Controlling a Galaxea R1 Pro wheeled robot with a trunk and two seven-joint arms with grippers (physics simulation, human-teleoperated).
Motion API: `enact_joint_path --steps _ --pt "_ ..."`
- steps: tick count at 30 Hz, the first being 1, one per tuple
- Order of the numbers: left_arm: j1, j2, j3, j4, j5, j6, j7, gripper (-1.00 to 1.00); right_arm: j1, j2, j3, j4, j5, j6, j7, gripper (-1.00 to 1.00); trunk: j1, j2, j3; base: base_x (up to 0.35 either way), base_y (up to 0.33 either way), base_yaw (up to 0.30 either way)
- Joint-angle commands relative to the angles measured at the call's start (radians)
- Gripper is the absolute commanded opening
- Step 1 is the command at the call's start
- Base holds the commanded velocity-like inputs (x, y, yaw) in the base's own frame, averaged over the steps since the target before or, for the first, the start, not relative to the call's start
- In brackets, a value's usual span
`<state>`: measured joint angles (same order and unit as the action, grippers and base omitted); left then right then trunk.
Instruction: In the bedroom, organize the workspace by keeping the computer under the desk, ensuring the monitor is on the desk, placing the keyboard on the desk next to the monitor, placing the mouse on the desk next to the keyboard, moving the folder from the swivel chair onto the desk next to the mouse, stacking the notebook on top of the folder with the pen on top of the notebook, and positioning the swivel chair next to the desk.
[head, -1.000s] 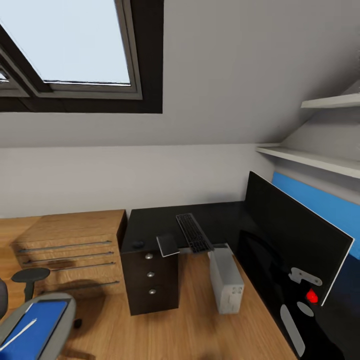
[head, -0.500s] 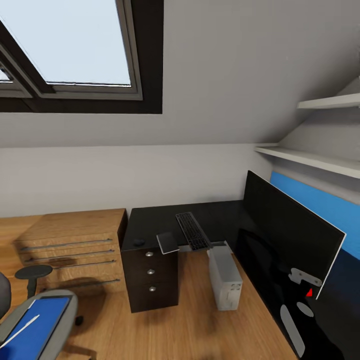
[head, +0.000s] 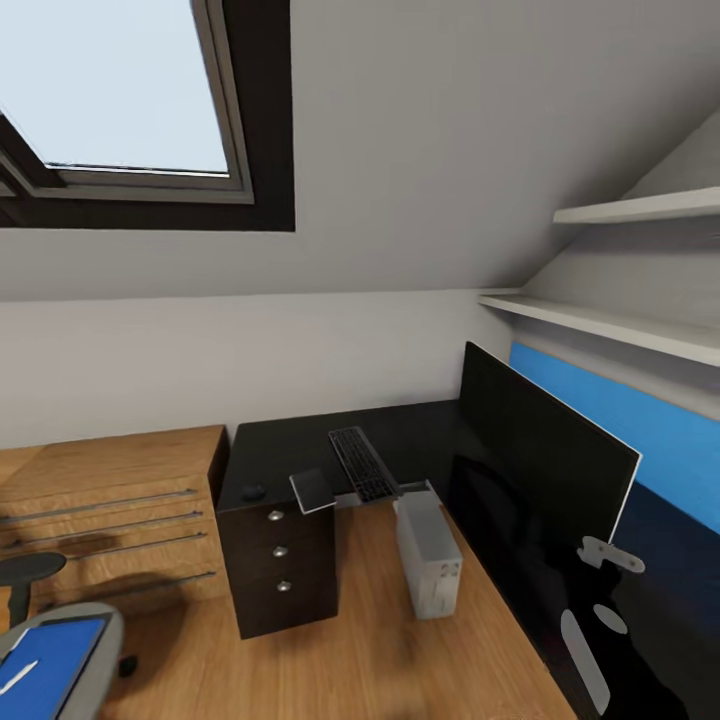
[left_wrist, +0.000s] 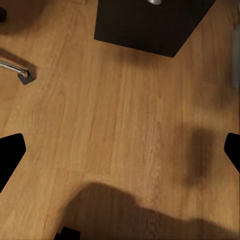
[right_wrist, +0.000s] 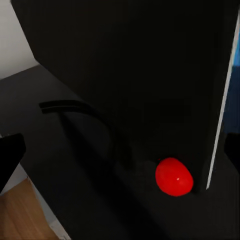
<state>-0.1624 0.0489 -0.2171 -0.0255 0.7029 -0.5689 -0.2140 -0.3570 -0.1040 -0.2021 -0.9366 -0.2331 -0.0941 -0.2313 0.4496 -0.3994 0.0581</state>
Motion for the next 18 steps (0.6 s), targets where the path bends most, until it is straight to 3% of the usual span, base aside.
enact_joint_path --steps 1,18 --pt "0.0 0.0 -0.005 0.001 0.011 -0.002 -0.007 1.0 0.0 0.0 0.002 0.001 -0.011 -0.006 -0.002 1.0 0.0 -0.001 0.0 0.0 0.0 -0.206" --pt "0.0 0.0 -0.005 0.001 0.01 -0.002 -0.007 1.0 0.0 0.0 0.001 0.001 -0.011 -0.006 -0.002 1.0 0.0 -0.001 0.015 0.0 0.0 -0.209"
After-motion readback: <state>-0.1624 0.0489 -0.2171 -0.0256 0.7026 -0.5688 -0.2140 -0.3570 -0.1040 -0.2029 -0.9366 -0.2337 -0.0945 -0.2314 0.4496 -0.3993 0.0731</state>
